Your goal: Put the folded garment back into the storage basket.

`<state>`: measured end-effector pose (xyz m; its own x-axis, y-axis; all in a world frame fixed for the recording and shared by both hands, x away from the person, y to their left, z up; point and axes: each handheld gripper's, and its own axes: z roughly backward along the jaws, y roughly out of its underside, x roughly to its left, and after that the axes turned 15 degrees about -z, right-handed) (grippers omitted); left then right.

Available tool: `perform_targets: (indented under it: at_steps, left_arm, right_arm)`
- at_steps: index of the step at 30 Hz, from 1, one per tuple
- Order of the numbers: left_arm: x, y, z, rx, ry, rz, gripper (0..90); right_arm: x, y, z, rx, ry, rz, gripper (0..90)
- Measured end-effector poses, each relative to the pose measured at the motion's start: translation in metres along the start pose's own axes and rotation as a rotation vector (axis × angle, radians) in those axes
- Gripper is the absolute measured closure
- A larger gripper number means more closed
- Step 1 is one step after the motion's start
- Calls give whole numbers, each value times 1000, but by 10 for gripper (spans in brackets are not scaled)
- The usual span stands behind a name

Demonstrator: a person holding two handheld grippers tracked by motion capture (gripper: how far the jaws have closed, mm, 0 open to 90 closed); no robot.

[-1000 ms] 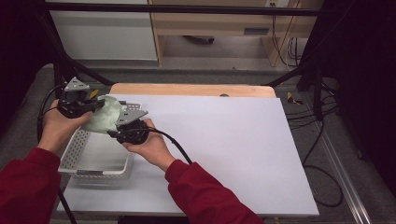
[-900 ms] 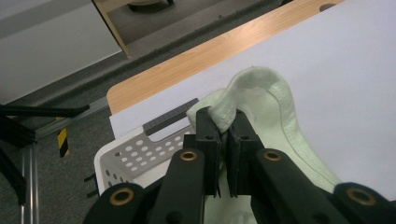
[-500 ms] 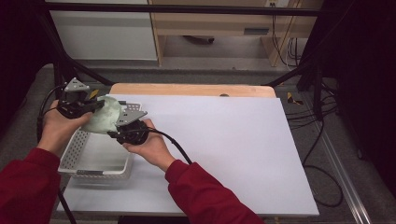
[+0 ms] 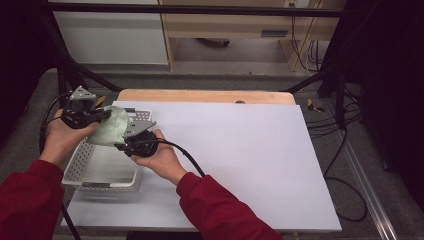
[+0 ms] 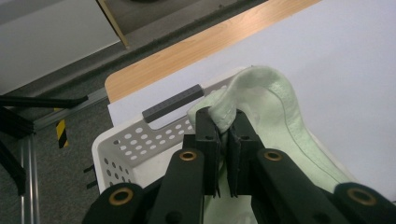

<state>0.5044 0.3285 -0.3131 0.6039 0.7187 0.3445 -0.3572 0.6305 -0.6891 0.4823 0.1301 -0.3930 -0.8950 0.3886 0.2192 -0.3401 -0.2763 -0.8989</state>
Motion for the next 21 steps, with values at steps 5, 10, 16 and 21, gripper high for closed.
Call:
perform_targets:
  at_steps: [5,10,16,21]
  left_arm:
    - [0,4,-2,6,9,5,844]
    - [-2,7,-5,25,22,-6,845]
    - [-3,12,-8,36,31,2,845]
    - [-6,16,-11,42,38,8,845]
  right_arm:
    - [0,3,-1,8,-5,-4,796]
    - [0,9,-3,20,-9,-5,796]
    - [1,14,-3,35,-7,-4,796]
    - [2,17,-4,49,7,-1,796]
